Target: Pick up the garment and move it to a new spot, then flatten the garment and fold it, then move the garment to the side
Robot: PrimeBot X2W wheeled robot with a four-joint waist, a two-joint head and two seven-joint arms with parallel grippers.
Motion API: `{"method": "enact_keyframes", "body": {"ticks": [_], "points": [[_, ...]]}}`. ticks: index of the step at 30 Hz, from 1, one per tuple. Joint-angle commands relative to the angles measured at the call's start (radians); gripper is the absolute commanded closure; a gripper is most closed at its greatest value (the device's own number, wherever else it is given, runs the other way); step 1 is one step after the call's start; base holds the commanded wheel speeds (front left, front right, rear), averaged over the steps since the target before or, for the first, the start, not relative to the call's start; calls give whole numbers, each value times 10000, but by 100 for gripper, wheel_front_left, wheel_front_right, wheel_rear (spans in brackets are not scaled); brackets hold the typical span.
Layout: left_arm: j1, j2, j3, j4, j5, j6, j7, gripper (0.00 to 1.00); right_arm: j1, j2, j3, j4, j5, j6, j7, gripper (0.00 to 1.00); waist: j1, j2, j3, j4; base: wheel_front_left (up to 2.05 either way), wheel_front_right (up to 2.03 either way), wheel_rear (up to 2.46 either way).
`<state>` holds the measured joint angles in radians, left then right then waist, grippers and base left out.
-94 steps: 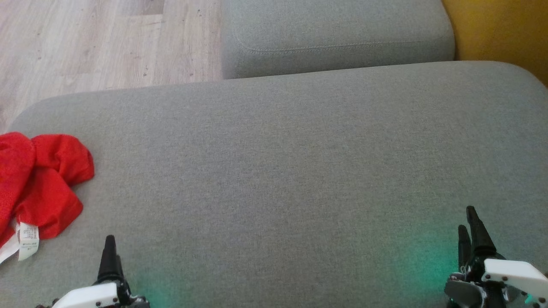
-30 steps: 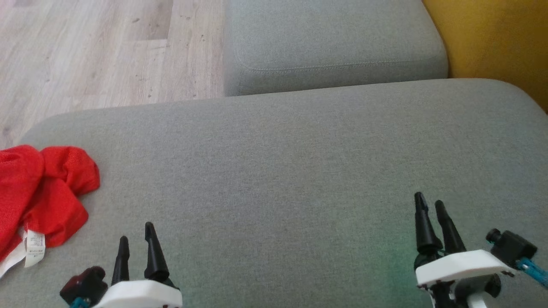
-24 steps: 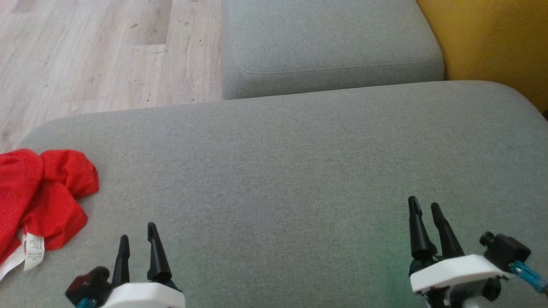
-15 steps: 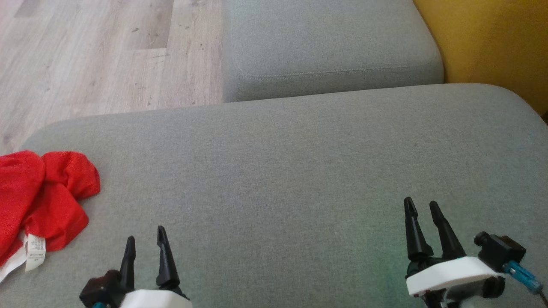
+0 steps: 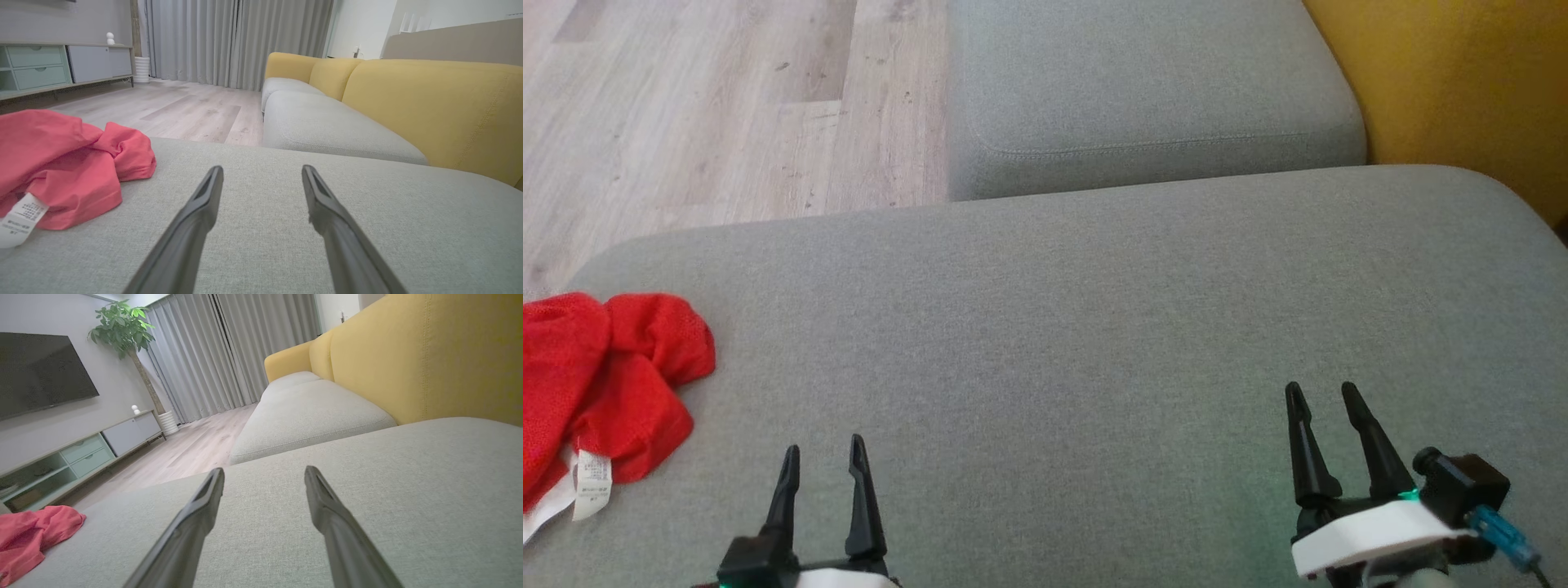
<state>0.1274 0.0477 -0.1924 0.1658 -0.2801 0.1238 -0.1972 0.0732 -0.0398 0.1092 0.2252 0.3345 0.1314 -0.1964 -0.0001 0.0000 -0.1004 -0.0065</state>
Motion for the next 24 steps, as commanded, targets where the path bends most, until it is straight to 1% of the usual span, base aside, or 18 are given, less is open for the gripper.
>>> {"method": "enact_keyframes", "body": {"ticks": [1, 7, 12, 17, 24], "points": [[-320, 68, 190, -353, 317, 88, -137, 0, -305, -93, 177, -404, -307, -6, -143, 0, 1, 0, -10, -2, 0, 0, 0], [-234, 61, 72, -470, 1195, 258, -343, 0, -258, -97, 319, -370, -1112, -7, -349, 0, 1, 0, -101, -17, 0, 0, 0], [-208, 61, -90, -425, 1813, 196, -490, 0, -234, -101, 371, -339, -1636, -7, -497, 0, 1, 0, -142, 18, 0, 0, 0], [-185, 55, -152, -418, 2349, 274, -636, 0, -208, -104, 448, -363, -2196, -7, -644, 0, 1, 0, -150, 77, 0, 0, 0], [-183, 39, -22, -287, 2168, 265, -646, 0, -190, -104, 314, -100, -2036, -7, -653, 0, 1, 0, -137, 123, 0, 0, 0]]}}
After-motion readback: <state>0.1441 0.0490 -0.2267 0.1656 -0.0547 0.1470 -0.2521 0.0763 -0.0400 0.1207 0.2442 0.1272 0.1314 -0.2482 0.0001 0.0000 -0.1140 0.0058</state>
